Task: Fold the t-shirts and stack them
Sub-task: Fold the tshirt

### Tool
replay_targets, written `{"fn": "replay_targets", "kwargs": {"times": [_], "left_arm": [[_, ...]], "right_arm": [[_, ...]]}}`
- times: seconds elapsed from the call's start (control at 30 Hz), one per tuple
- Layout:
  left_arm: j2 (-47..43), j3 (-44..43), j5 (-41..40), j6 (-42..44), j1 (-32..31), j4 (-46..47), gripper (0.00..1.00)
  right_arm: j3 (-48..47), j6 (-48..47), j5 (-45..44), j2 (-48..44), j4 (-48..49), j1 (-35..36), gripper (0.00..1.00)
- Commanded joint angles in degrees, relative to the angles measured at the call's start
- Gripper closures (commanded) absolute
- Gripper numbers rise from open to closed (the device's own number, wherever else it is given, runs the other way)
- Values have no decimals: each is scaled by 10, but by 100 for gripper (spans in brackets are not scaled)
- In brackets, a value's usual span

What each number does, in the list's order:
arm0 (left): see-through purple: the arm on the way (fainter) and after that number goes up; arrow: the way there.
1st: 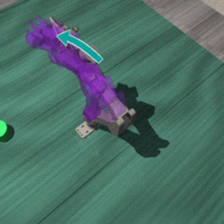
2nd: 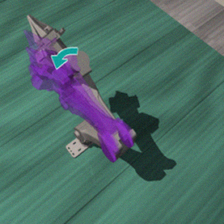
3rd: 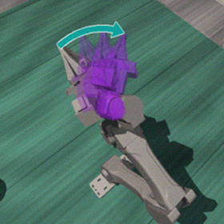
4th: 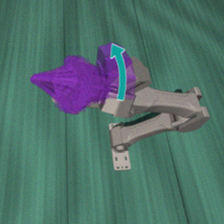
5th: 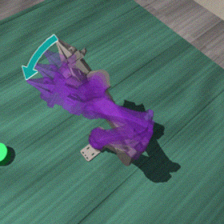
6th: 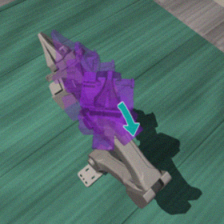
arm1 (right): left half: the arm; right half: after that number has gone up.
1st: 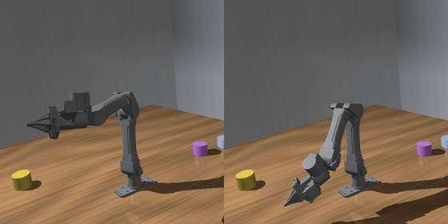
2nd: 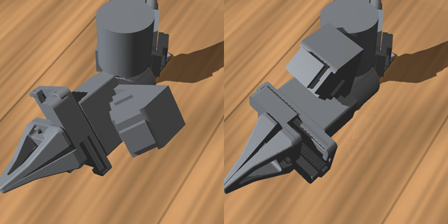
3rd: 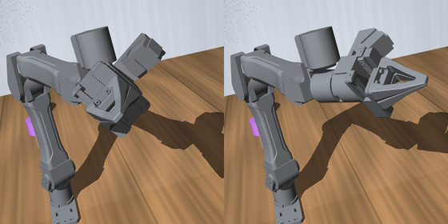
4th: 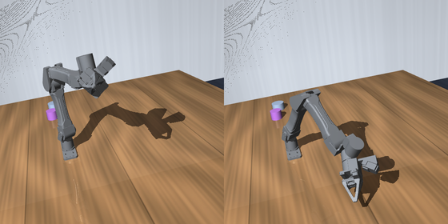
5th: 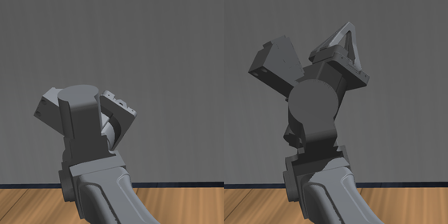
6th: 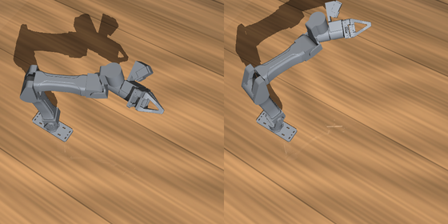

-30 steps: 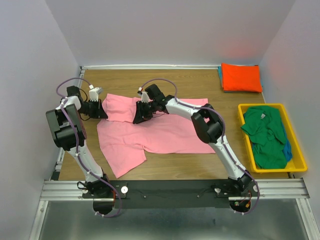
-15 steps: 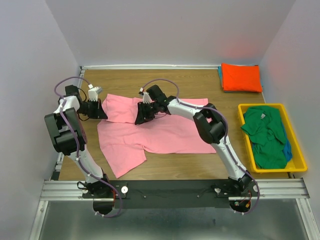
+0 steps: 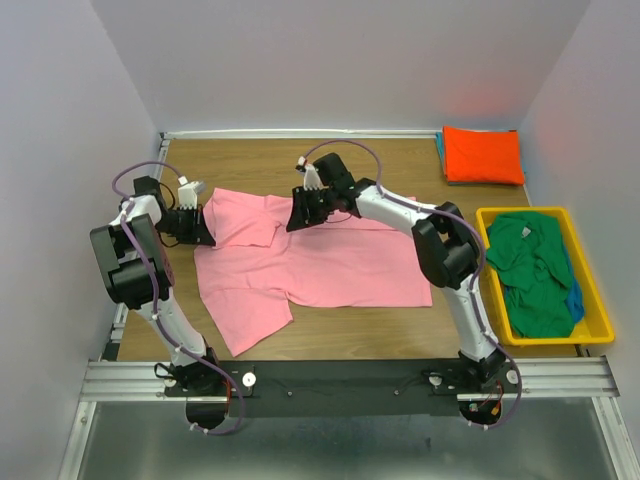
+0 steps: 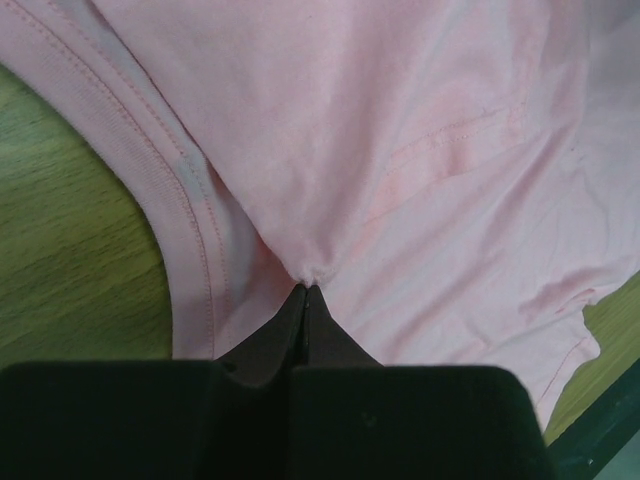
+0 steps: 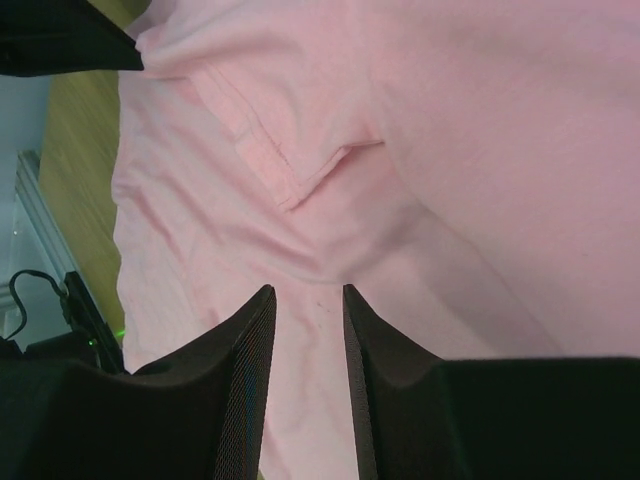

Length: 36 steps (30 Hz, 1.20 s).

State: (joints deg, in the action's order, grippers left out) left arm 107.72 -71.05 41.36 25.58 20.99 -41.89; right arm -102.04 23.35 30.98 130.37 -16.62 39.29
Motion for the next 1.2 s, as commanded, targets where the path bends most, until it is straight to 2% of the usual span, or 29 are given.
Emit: {"fn": "replay_targets", "kwargs": {"times": [0.0, 0.1, 0.17, 0.2, 0.23, 0.47, 0.57, 0.73, 0.9, 0.93, 1.17], "left_arm": [[-9, -1, 25, -8, 3, -11, 100], [-9, -8, 14, -12, 3, -18, 100], [-4, -7, 7, -1, 2, -21, 94], [-9, -4, 5, 2, 3, -17, 86], [-15, 0, -1, 3, 2, -14, 83], [-19, 6, -22, 25, -6, -40, 84], [-16, -8, -37, 22, -4, -38, 71], [-77, -50, -23, 44, -19, -17, 66], [-138, -41, -52, 71, -109, 8, 65], [-139, -37, -66, 73, -152, 14, 65], [-109, -15, -125, 26, -276, 57, 64]], "right_arm": [[16, -33, -29, -31, -16, -18, 59], [21, -41, -31, -36, -19, -22, 59], [25, -43, -32, -40, -21, -23, 59], [27, -45, -34, -42, -21, -22, 59], [30, -45, -33, -47, -21, -24, 59], [40, -52, -37, -61, -29, -54, 59], [40, -59, -41, -73, -37, -70, 59], [53, -77, -51, -99, -47, -110, 59], [76, -96, -78, -116, -58, -152, 59], [78, -100, -80, -118, -59, -164, 59], [98, -110, -108, -113, -73, -199, 59]]}}
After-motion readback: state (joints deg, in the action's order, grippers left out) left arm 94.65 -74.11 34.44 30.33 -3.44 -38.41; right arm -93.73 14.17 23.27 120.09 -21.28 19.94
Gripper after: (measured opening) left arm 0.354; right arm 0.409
